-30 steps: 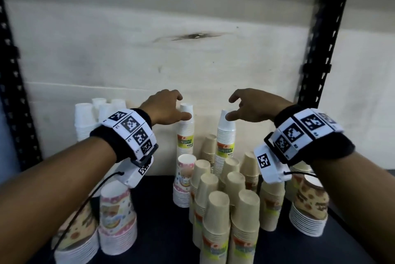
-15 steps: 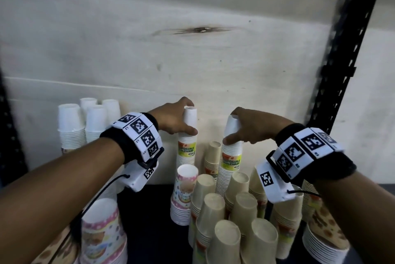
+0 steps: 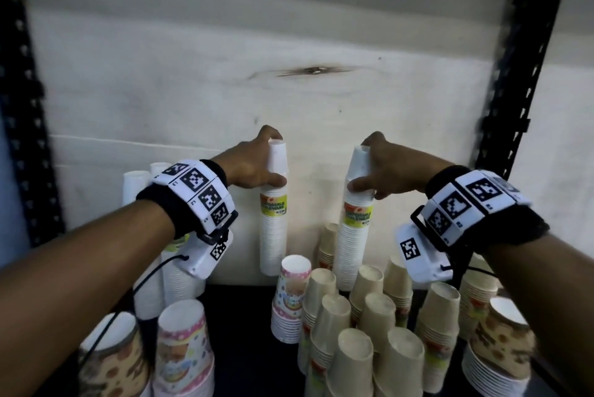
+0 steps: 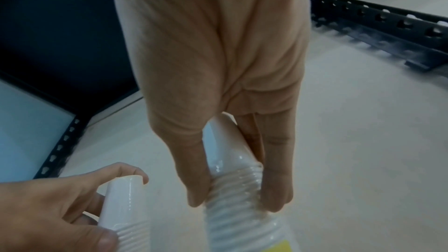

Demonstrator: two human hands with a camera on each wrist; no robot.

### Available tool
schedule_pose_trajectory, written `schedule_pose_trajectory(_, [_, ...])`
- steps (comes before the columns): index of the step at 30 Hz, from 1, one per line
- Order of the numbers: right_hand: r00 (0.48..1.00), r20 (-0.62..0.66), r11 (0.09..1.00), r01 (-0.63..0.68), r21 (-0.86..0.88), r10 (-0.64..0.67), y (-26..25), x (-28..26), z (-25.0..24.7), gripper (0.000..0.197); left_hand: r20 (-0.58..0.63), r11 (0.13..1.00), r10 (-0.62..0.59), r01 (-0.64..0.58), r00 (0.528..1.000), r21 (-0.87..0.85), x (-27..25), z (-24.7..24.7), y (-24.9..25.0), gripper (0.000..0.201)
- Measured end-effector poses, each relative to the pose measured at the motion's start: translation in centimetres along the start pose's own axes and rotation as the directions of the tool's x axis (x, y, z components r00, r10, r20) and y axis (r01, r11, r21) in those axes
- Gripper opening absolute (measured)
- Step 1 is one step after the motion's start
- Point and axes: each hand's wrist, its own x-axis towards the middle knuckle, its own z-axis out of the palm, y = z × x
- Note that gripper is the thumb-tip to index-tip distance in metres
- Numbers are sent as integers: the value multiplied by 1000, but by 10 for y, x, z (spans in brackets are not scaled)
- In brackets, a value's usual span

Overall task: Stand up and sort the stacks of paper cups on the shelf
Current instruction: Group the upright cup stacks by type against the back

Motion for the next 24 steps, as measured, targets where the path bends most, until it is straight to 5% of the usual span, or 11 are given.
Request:
schedule_pose_trajectory(14, [967, -193, 981, 181, 68, -165, -89, -27, -50, 66, -199, 998, -4, -8, 980, -59, -61, -105, 14, 72])
schedule_pose_trajectory(24, [957, -142, 958, 269, 100, -254, -139, -35, -17, 65, -250, 998, -50, 37, 967, -58, -109, -125, -19, 73])
